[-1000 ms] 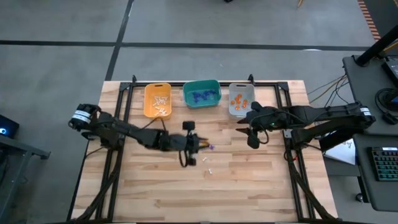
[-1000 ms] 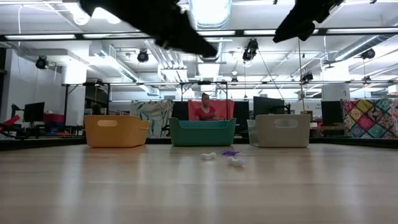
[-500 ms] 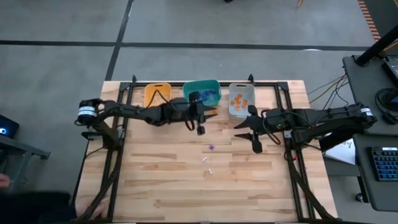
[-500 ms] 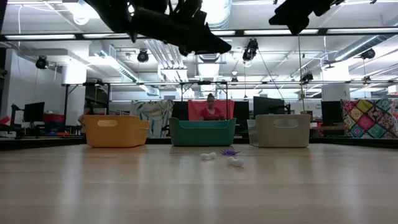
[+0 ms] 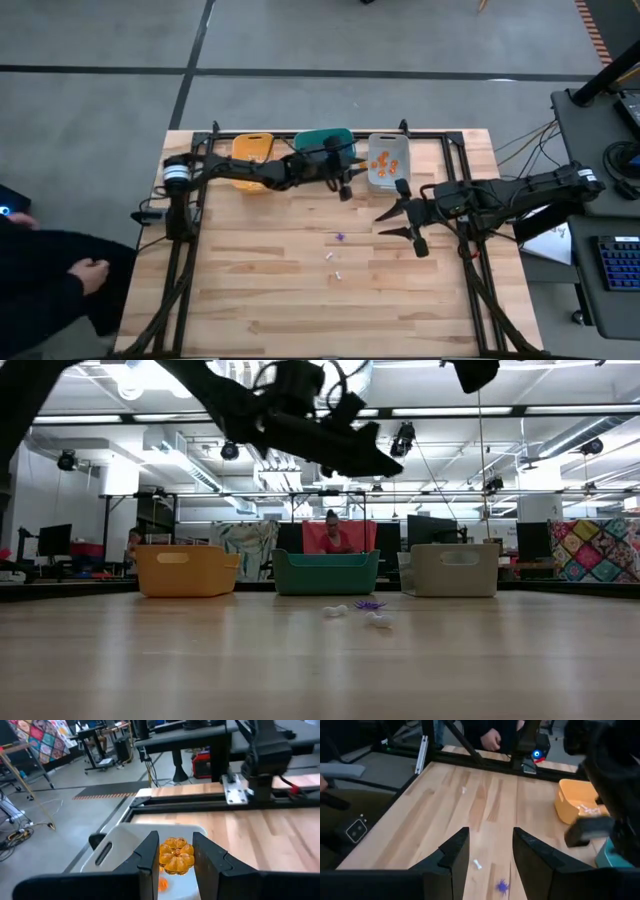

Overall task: Sort Halloween decoration
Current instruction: Put the orange pumpkin into the gray bin

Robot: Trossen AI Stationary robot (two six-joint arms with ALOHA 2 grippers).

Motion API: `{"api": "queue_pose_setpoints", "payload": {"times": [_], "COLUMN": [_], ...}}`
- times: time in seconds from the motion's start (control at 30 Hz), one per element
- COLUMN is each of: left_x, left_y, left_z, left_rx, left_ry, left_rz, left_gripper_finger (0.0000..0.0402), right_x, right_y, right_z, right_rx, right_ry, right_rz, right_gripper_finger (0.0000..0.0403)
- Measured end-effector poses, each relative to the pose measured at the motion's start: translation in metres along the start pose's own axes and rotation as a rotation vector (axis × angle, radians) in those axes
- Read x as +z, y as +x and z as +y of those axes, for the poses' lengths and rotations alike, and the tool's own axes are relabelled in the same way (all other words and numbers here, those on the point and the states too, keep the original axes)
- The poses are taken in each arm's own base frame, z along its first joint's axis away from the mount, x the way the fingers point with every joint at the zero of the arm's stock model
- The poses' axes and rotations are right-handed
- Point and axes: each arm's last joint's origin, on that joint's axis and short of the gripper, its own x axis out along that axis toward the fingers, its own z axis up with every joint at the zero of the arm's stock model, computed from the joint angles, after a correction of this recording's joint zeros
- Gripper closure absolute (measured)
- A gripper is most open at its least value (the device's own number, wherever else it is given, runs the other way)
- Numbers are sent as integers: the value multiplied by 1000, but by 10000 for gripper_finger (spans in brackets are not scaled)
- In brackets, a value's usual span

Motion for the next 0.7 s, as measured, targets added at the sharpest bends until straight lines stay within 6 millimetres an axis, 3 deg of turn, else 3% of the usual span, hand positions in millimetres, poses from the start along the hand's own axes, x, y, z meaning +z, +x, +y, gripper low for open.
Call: {"api": "queue_pose_setpoints", "payload": {"times": [0.3, 0.5, 0.7], "left_x": [-17, -27, -31], "left_y": [60, 83, 95], "left_z": [4, 3, 2], "left_rx": [14, 11, 11], "left_ry": [-8, -12, -12], "left_rz": [27, 44, 51], "left_gripper_finger": [345, 345, 345], "right_x": [0, -1, -1], "right_y": [2, 2, 2], "right_z": [1, 1, 1], "right_rx": [7, 7, 7], "right_ry": [4, 10, 12], "right_rz": [0, 3, 4], "right_gripper_finger": [264, 264, 264]}}
